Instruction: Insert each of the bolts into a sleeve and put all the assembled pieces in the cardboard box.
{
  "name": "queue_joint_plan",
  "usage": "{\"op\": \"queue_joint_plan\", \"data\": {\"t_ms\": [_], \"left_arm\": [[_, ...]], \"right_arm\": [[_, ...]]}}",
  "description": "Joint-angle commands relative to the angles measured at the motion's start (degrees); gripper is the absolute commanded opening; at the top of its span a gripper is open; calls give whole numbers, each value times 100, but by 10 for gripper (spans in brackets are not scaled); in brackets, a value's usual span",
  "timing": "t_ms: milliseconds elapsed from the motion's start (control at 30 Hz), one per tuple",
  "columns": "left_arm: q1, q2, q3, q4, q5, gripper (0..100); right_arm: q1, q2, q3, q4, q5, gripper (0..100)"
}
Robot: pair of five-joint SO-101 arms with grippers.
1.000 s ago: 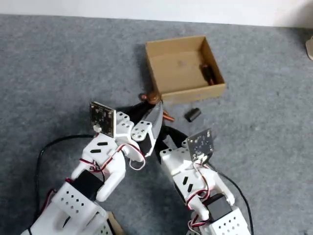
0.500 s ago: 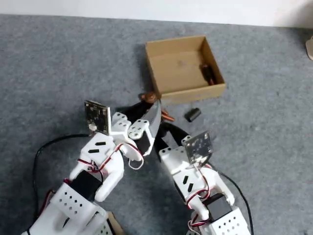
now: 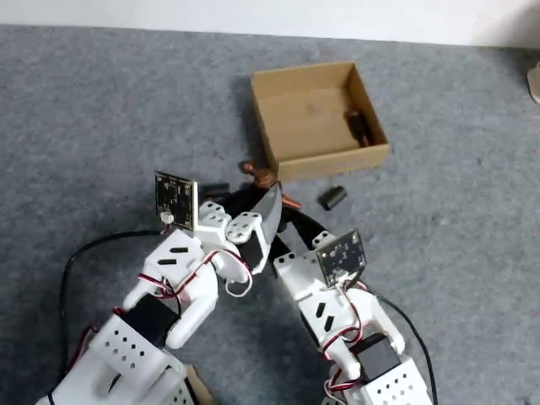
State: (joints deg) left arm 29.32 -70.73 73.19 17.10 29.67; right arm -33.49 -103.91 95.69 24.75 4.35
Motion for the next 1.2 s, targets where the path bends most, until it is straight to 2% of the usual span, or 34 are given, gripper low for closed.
{"op": "queue_joint_plan", "data": {"t_ms": [0, 167, 633, 800, 900, 1000, 1167], "left_arm": [[-31, -119, -171, 167, -44, 5], [92, -119, -145, 431, -79, 6], [84, -171, 101, 396, -88, 15], [84, -136, 110, 422, -615, 183], [84, -127, 110, 431, -396, 267], [101, -127, 119, 440, -396, 304], [75, -163, 163, 440, -396, 312]], "right_arm": [[-4, -101, 796, -154, 53, 5], [84, -101, 796, -154, 53, 5], [224, -101, 796, -163, 53, 5], [224, -101, 796, -163, 53, 5], [224, -101, 796, -163, 44, 5], [224, -101, 796, -163, 44, 5], [224, -101, 796, -145, 44, 5]]}}
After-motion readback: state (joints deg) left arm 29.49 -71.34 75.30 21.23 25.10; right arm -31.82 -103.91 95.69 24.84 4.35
